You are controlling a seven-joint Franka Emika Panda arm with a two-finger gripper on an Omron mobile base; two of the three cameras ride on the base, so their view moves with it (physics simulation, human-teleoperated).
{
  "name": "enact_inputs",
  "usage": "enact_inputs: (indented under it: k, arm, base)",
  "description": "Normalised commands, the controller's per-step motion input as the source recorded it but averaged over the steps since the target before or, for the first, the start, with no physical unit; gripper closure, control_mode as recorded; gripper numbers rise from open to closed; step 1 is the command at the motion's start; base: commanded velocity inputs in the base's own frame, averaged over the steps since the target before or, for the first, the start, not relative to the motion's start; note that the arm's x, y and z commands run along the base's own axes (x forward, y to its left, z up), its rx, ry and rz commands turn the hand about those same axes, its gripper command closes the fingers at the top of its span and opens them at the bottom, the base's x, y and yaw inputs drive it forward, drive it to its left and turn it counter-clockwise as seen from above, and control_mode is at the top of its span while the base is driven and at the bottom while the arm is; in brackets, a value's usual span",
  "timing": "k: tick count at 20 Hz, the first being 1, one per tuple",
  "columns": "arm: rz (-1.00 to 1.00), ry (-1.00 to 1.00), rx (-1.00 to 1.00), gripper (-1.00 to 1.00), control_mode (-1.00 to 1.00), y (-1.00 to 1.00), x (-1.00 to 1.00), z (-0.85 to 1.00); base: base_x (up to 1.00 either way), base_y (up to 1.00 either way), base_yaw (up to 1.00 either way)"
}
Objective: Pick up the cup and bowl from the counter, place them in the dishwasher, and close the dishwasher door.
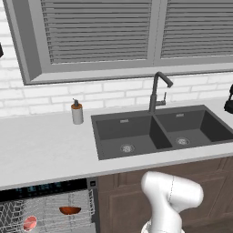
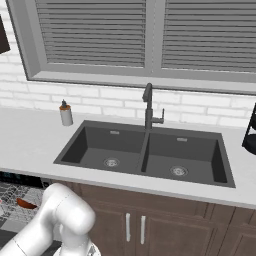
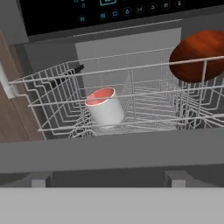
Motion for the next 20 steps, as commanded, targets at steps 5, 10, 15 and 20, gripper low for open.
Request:
enact_inputs:
  k: [5,10,15,20]
  arm:
    - [-0.21,-0.40,0.05,-1.00,-1.00,-0.09,0.35,-0.08]
    - [-0.19,-0.30,0.00,-1.00,-1.00,-0.06,0.58,-0.06]
    - [-0.17,-0.19,0.00,-1.00,-1.00,-0.09,0.66,-0.05]
    - [-0.17,-0.14,0.00,-1.00,-1.00,-0.12,0.68,-0.06]
  base:
    - [0.00,0.00,0.00]
    - [0.00,0.00,0.00]
    - [0.00,0.00,0.00]
    - [0.00,0.00,0.00]
